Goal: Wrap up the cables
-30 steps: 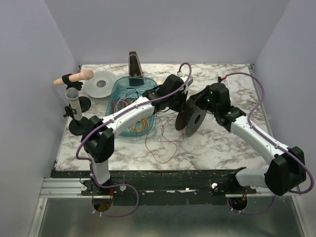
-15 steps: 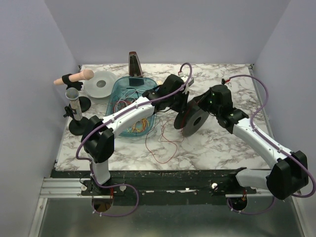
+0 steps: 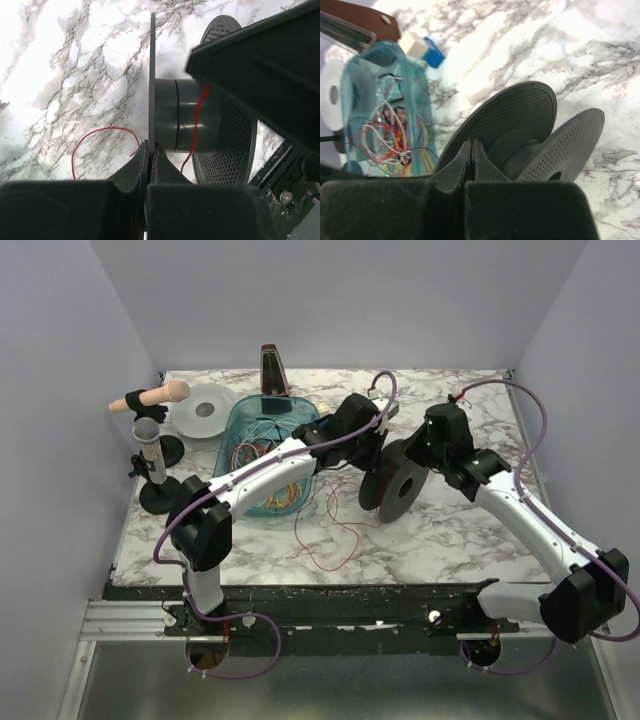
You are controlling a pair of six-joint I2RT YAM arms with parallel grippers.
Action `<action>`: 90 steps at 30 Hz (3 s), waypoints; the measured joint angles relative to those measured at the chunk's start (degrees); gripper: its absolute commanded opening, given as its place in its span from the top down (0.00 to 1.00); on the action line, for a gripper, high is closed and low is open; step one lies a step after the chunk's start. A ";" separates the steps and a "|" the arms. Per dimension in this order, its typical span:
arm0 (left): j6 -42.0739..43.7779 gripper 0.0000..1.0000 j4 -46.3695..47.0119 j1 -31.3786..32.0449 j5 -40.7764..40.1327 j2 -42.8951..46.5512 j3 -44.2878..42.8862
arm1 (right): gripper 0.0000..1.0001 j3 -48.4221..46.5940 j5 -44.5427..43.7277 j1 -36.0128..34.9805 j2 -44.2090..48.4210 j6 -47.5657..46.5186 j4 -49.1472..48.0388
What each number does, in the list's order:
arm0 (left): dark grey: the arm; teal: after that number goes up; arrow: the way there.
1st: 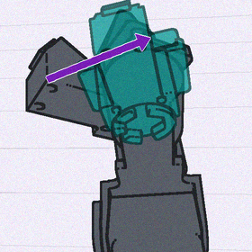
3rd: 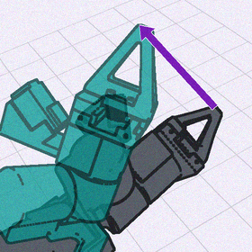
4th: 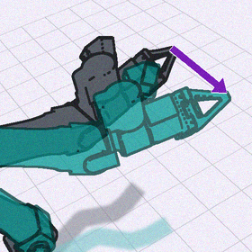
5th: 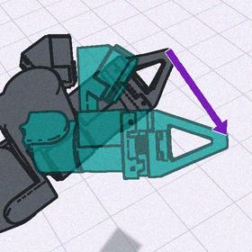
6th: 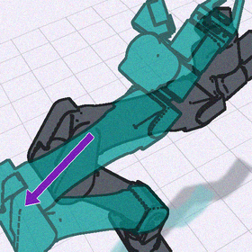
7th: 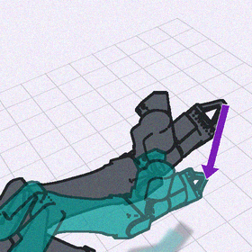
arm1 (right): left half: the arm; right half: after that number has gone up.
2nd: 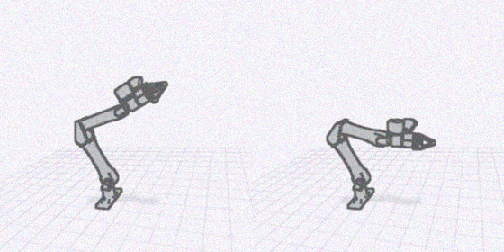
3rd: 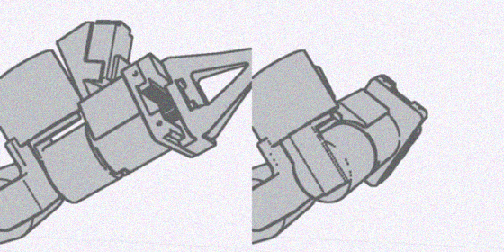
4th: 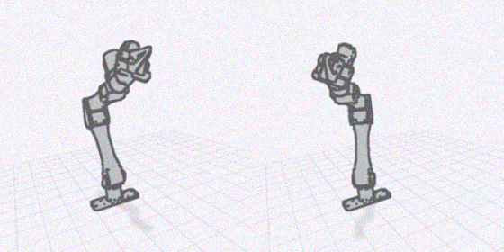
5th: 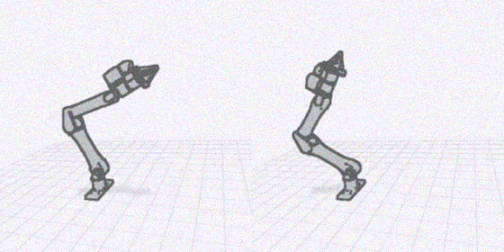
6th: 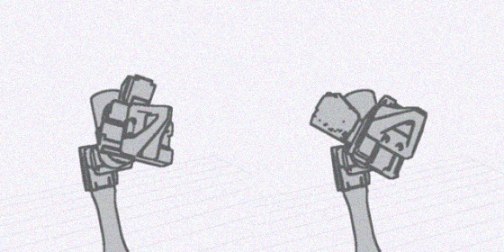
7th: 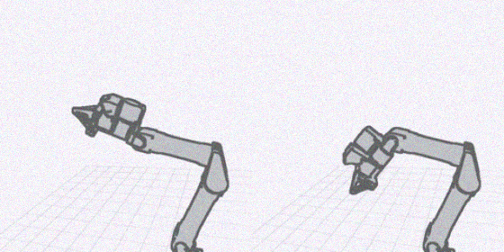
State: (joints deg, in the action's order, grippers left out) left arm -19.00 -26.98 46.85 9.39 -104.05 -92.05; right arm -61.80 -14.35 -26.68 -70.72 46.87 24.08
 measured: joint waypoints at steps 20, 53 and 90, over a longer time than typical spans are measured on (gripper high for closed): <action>7.37 0.73 0.35 4.94 -9.97 -0.02 -0.98 | 0.99 5.62 0.04 -0.20 0.79 12.20 -1.66; 10.49 0.36 11.06 2.32 -1.92 0.13 5.55 | 0.99 5.86 0.98 -0.26 -0.39 22.14 0.04; 6.91 1.00 3.39 -0.85 -3.67 -0.02 2.21 | 0.30 1.22 9.94 -0.70 7.89 -6.21 -2.95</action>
State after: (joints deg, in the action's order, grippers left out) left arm -12.10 -23.59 46.00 5.72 -104.07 -89.84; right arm -60.58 -4.40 -27.38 -62.83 40.66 21.12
